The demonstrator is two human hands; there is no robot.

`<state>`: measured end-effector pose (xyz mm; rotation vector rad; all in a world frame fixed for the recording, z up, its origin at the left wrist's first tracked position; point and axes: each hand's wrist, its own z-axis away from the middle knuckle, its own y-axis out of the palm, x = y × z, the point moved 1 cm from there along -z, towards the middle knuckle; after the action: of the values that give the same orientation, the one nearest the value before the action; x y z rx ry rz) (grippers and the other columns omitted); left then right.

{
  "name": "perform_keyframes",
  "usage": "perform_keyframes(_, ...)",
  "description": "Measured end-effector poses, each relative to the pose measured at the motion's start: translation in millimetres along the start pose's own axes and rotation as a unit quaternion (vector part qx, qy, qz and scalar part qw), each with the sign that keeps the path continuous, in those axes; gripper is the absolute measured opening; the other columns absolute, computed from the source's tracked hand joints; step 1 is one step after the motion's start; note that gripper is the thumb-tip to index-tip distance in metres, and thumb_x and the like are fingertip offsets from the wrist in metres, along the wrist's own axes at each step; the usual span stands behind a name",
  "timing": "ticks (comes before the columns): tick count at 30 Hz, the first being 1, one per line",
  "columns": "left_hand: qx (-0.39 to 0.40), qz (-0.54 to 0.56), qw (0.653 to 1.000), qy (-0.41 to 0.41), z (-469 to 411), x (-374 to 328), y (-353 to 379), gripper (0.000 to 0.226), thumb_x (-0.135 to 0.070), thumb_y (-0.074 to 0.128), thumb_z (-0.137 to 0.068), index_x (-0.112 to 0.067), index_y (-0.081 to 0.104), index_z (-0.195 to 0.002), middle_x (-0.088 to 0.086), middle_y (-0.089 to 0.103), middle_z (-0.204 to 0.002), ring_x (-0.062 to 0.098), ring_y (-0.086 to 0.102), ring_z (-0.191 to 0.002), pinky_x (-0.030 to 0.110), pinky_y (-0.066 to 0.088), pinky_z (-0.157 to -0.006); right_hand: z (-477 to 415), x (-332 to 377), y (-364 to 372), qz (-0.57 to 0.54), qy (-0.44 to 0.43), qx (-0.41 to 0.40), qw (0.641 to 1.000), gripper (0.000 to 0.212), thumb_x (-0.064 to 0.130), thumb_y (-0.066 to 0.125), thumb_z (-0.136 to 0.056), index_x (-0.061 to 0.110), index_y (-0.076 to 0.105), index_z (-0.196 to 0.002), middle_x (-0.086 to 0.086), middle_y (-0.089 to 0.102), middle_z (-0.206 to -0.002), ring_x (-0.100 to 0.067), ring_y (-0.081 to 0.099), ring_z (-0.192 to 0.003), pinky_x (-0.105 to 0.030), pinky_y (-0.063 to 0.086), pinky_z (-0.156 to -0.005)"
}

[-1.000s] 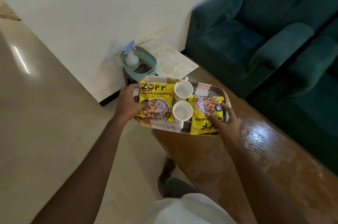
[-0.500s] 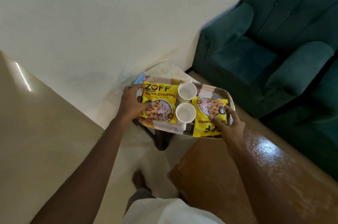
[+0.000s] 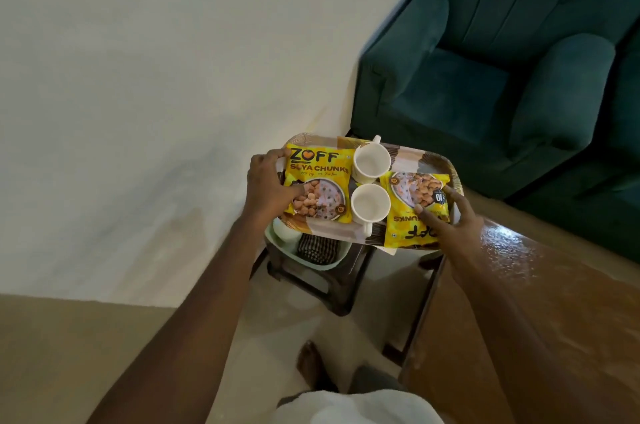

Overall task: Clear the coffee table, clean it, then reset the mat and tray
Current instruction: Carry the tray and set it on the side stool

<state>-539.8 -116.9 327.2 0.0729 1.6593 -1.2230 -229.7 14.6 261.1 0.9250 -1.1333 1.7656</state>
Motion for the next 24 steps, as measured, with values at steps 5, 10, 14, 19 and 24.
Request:
perform_keyframes(5, 0.030, 0.005, 1.000, 0.003, -47, 6, 0, 0.076, -0.018, 0.085, -0.066, -0.026, 0.051, -0.134, 0.010, 0.044, -0.128, 0.027, 0.047, -0.121, 0.036, 0.042, -0.098, -10, 20, 24, -0.006, 0.023, -0.012, 1.000, 0.077, 0.077, 0.085, -0.039, 0.068, 0.054, -0.109, -0.009, 0.046, -0.143, -0.034, 0.065, -0.110, -0.035, 0.063, -0.062)
perform_keyframes(10, 0.048, 0.001, 0.999, 0.006, -88, 9, 5, 0.074, -0.013, 0.085, -0.067, -0.026, 0.053, -0.133, 0.012, 0.046, -0.128, 0.026, 0.047, -0.121, 0.027, 0.038, -0.092, -30, 30, 45, -0.016, 0.038, -0.019, 0.999, 0.073, 0.063, 0.087, -0.052, 0.058, 0.052, -0.116, -0.013, 0.053, -0.135, -0.028, 0.070, -0.099, -0.030, 0.061, -0.057)
perform_keyframes(14, 0.062, -0.014, 0.998, -0.005, -118, 15, 9, 0.074, -0.012, 0.085, -0.068, -0.024, 0.054, -0.134, 0.014, 0.047, -0.127, 0.026, 0.049, -0.121, 0.023, 0.036, -0.089, -58, 30, 58, 0.029, 0.034, -0.019, 0.999, 0.072, 0.075, 0.082, -0.054, 0.062, 0.048, -0.116, -0.009, 0.045, -0.141, -0.030, 0.061, -0.116, -0.044, 0.061, -0.080)
perform_keyframes(19, 0.086, -0.027, 0.996, -0.015, -154, 24, 21, 0.074, -0.013, 0.087, -0.067, -0.025, 0.055, -0.133, 0.015, 0.049, -0.126, 0.030, 0.051, -0.118, 0.034, 0.043, -0.094, -80, 32, 75, 0.053, 0.046, -0.035, 0.997, 0.077, 0.060, 0.068, -0.077, 0.024, 0.042, -0.140, -0.008, 0.033, -0.142, -0.021, 0.055, -0.118, -0.021, 0.056, -0.068)
perform_keyframes(24, 0.129, -0.025, 0.991, -0.023, -197, 39, 42, 0.074, -0.010, 0.088, -0.064, -0.026, 0.057, -0.129, 0.013, 0.049, -0.128, 0.031, 0.052, -0.117, 0.044, 0.047, -0.096, -103, 23, 101, 0.044, 0.084, -0.094, 0.991, 0.060, 0.051, 0.065, -0.090, 0.019, 0.042, -0.134, 0.001, 0.028, -0.127, -0.025, 0.040, -0.127, -0.049, 0.047, -0.103)
